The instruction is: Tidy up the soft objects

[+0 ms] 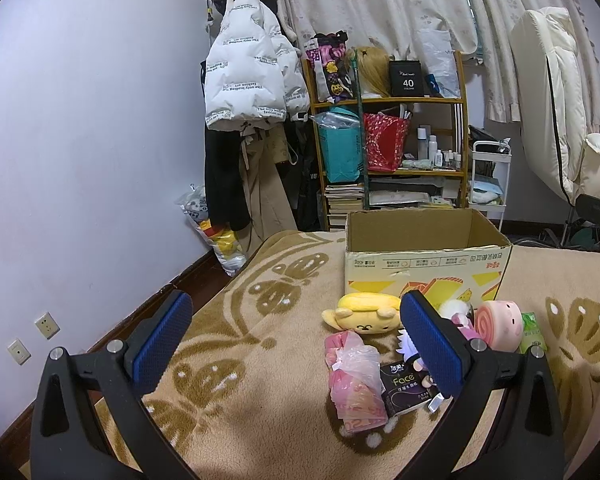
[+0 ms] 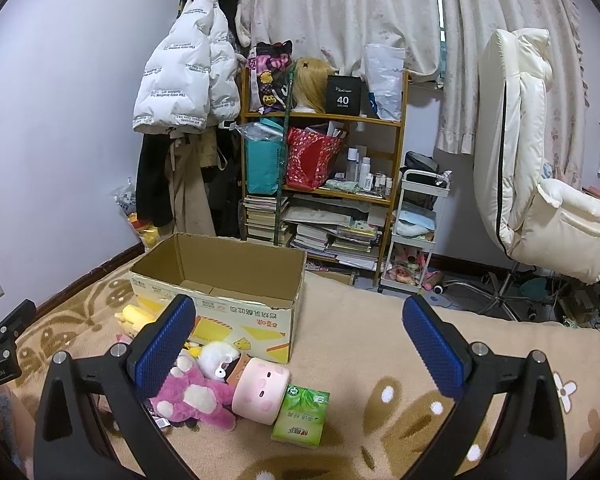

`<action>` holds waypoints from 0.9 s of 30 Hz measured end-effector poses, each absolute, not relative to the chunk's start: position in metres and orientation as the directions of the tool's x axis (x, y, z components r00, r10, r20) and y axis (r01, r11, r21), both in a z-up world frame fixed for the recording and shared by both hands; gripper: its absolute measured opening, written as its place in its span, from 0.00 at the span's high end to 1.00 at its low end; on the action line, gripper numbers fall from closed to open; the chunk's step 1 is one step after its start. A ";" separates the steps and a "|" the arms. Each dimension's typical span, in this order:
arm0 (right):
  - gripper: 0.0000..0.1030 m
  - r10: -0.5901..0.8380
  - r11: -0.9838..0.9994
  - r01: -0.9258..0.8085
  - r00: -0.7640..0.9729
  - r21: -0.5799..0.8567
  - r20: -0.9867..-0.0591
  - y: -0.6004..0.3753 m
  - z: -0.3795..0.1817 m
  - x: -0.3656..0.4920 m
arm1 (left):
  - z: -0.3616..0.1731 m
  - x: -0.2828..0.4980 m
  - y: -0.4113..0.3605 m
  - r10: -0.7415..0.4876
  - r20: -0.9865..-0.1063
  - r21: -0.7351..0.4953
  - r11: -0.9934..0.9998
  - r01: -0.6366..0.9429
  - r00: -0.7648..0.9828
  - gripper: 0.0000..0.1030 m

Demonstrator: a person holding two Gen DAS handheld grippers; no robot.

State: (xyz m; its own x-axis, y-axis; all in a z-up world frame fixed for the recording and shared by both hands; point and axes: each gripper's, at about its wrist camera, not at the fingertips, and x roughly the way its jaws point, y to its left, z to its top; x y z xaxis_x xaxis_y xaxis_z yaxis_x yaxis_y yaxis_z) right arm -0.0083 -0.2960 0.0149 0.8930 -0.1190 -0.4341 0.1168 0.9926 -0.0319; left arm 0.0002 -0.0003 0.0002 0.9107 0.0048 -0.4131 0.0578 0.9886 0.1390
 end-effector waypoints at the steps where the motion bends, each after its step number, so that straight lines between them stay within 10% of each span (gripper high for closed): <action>1: 0.00 -0.120 0.993 0.117 0.893 -0.032 -0.434 -0.296 0.015 -0.008 | 0.000 0.000 0.000 0.004 -0.416 0.136 0.989 0.058 0.909 0.00; 27: 0.00 -0.120 0.992 0.119 0.892 -0.029 -0.435 -0.297 0.015 -0.009 | -0.003 0.001 0.006 0.007 -0.416 0.134 0.990 0.053 0.909 0.00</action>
State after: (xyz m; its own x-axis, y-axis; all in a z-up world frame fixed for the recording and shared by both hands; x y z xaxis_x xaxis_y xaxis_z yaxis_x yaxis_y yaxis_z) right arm -0.0088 -0.2973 0.0149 0.8922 -0.1199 -0.4355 0.1190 0.9925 -0.0295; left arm 0.0008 0.0064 -0.0031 0.9092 0.0075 -0.4163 0.0532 0.9896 0.1340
